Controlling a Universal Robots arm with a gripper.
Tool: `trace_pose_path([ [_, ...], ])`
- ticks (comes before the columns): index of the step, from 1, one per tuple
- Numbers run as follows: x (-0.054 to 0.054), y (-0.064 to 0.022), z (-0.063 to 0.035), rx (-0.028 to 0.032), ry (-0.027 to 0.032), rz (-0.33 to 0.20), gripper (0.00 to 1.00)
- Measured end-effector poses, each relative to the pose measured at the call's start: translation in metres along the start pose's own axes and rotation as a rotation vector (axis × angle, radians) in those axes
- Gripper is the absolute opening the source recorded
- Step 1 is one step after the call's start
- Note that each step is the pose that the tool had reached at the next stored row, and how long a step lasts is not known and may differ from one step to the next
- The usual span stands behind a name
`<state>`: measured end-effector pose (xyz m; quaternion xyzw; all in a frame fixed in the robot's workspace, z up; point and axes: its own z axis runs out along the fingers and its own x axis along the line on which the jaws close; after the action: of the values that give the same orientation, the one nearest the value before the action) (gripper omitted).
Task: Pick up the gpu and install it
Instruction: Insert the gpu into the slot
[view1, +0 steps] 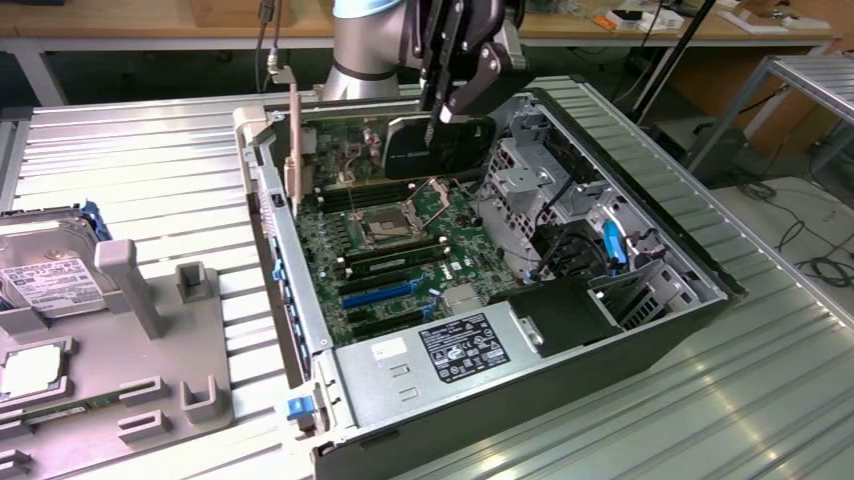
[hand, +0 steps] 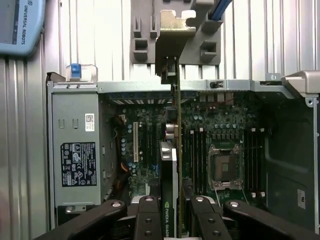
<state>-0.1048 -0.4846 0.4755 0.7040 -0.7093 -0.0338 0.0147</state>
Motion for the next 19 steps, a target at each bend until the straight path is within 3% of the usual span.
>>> trace_pose_path([
  [7,0.000,-0.0021,0.0002,-0.0016,0.0037,-0.061,0.27],
  [9,0.000,-0.0050,0.0004,-0.0014,0.0022,-0.054,0.27],
  [13,0.000,-0.0101,0.0022,0.0005,-0.0033,0.018,0.27],
  [19,0.000,-0.0113,0.0030,0.0008,-0.0039,0.024,0.27],
])
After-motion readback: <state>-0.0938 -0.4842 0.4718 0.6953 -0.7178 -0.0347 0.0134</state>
